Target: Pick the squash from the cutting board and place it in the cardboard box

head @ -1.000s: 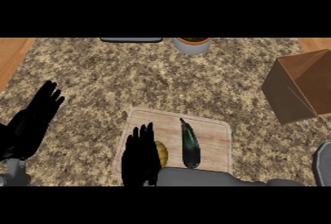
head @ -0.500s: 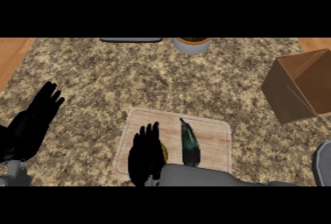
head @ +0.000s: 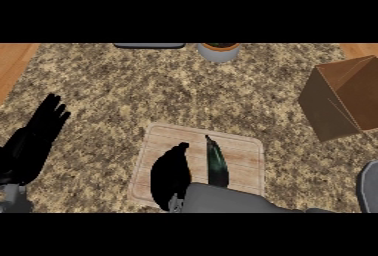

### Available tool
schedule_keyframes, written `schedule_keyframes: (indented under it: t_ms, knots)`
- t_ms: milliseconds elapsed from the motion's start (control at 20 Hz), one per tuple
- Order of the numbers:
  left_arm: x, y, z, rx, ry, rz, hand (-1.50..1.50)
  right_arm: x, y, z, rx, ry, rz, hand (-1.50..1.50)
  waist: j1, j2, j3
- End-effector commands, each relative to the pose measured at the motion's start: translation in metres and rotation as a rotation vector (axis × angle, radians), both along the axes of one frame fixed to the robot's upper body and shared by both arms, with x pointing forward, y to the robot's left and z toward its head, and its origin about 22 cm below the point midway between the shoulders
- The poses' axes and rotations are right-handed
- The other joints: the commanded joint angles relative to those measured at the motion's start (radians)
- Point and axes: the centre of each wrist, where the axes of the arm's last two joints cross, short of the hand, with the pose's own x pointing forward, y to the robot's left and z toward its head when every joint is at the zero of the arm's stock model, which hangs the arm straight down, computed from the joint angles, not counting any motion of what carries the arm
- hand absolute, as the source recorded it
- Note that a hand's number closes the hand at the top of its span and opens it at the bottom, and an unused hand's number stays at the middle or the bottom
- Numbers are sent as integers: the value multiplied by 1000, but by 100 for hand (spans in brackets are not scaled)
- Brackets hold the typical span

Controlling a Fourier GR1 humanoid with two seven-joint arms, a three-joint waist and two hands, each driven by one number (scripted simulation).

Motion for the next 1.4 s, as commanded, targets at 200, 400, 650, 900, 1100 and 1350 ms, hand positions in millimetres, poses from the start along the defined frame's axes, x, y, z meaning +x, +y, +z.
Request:
schedule_keyframes:
  t_ms: [200, 400, 650, 900, 1100, 1350]
  knots:
    - [0, -6, 3, 10, 2, -6, 0, -13, -2, -17, -2, -51, 59, 150, -6, 0, 0]
    - [-4, -11, -4, -10, 3, -30, 0, -12, -2, -23, 2, -60, 55, 150, 8, 2, 0]
    - [0, 4, -9, 20, 4, 17, 0, 39, -16, 6, 117, -89, -82, 150, -11, 3, 0]
    - [-10, 7, -4, 7, -7, 50, 0, 122, -114, 23, 454, -98, -709, 150, -54, 9, 7]
    - [-1, -2, 4, -12, -10, -14, 0, 154, -168, 20, 502, -239, -831, 150, -7, 13, 2]
    - [0, 13, -7, 9, 12, -3, 0, 159, -149, 31, 569, -358, -783, 150, -9, 2, 0]
